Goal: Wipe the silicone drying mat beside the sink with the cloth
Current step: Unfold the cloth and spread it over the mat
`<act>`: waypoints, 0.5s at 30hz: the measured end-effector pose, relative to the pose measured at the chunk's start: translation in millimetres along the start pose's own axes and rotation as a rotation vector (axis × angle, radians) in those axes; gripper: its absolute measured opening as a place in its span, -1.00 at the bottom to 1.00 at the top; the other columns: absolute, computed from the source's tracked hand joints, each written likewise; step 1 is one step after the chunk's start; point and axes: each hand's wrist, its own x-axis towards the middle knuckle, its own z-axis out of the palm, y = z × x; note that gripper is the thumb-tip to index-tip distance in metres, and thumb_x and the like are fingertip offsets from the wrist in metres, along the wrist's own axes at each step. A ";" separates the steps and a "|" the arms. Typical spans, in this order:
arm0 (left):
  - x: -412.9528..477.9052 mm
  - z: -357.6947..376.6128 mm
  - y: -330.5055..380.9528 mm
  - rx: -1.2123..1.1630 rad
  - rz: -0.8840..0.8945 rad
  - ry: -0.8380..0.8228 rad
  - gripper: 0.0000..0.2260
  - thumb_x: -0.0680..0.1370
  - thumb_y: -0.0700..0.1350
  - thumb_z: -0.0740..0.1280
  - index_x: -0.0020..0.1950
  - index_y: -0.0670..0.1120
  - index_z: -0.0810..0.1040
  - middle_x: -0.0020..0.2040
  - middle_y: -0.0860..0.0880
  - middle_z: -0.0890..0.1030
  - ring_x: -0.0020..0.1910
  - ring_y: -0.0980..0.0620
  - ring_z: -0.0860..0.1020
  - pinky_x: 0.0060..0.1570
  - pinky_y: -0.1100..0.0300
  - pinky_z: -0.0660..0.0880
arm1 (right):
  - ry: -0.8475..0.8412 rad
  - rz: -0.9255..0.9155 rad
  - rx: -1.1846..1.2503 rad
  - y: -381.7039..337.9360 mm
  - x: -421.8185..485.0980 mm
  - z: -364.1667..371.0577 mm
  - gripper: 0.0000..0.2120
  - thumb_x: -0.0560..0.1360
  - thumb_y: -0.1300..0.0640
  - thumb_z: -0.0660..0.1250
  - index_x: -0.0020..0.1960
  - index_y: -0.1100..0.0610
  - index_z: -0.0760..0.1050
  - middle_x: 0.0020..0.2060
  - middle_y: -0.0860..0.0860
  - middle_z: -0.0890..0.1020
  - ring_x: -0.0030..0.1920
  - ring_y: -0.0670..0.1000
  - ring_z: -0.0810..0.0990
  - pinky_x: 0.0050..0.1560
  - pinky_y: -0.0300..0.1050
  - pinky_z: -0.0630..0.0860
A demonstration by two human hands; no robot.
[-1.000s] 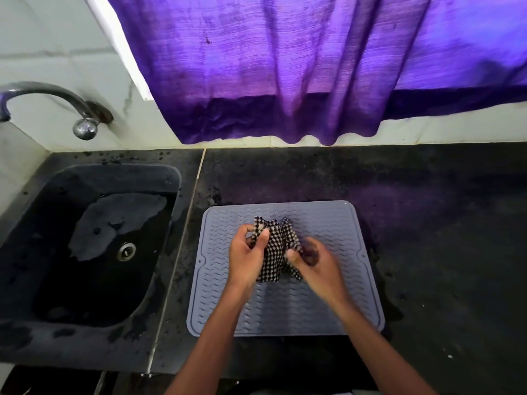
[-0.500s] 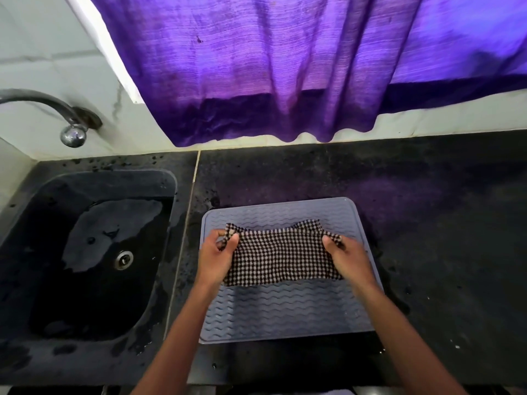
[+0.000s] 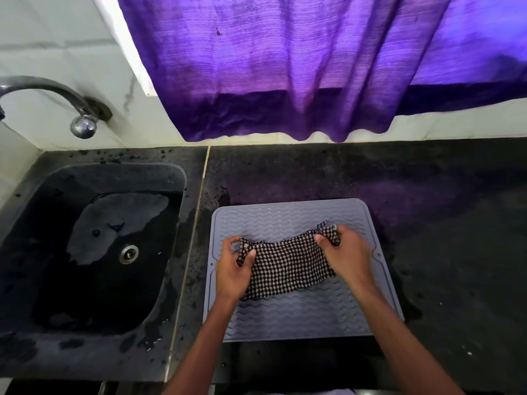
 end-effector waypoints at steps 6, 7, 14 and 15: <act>0.7 0.0 -9.2 -0.029 -0.008 0.014 -0.68 0.65 -0.02 0.30 0.39 0.02 0.41 0.29 -0.03 0.59 0.23 -0.01 0.60 0.25 -0.06 0.54 | -0.050 -0.312 -0.062 -67.0 -38.3 25.0 -0.86 0.49 0.03 0.40 -0.03 0.09 0.57 -0.24 -0.05 0.63 -0.27 -0.10 0.52 -0.25 -0.37 0.34; 0.7 -0.1 -8.1 -0.063 -0.031 0.018 -0.70 0.67 -0.01 0.26 0.40 0.01 0.43 0.28 -0.03 0.59 0.24 -0.02 0.59 0.26 -0.03 0.52 | -0.108 -0.318 -0.051 -74.2 -45.7 35.5 -0.81 0.48 -0.03 0.39 -0.01 0.08 0.57 -0.21 -0.04 0.64 -0.22 -0.07 0.55 -0.18 -0.31 0.40; -3.7 -4.9 5.0 -0.286 -0.167 -0.026 -0.69 0.64 0.12 0.25 0.34 0.06 0.47 0.17 0.13 0.59 0.10 0.30 0.52 -0.06 0.44 0.45 | -0.102 -0.090 0.151 -47.0 -51.6 42.9 -0.79 0.54 -0.07 0.34 0.06 0.04 0.60 -0.15 -0.14 0.64 -0.15 -0.21 0.58 -0.03 -0.21 0.55; -3.5 -3.9 5.5 -0.283 -0.154 -0.039 -0.69 0.61 0.07 0.33 0.33 0.06 0.46 0.15 0.15 0.59 0.07 0.37 0.52 -0.07 0.49 0.47 | -0.123 -0.051 0.119 -36.4 -47.1 44.4 -0.77 0.54 -0.07 0.34 0.08 0.05 0.59 -0.11 -0.10 0.64 -0.10 -0.13 0.59 0.02 -0.09 0.57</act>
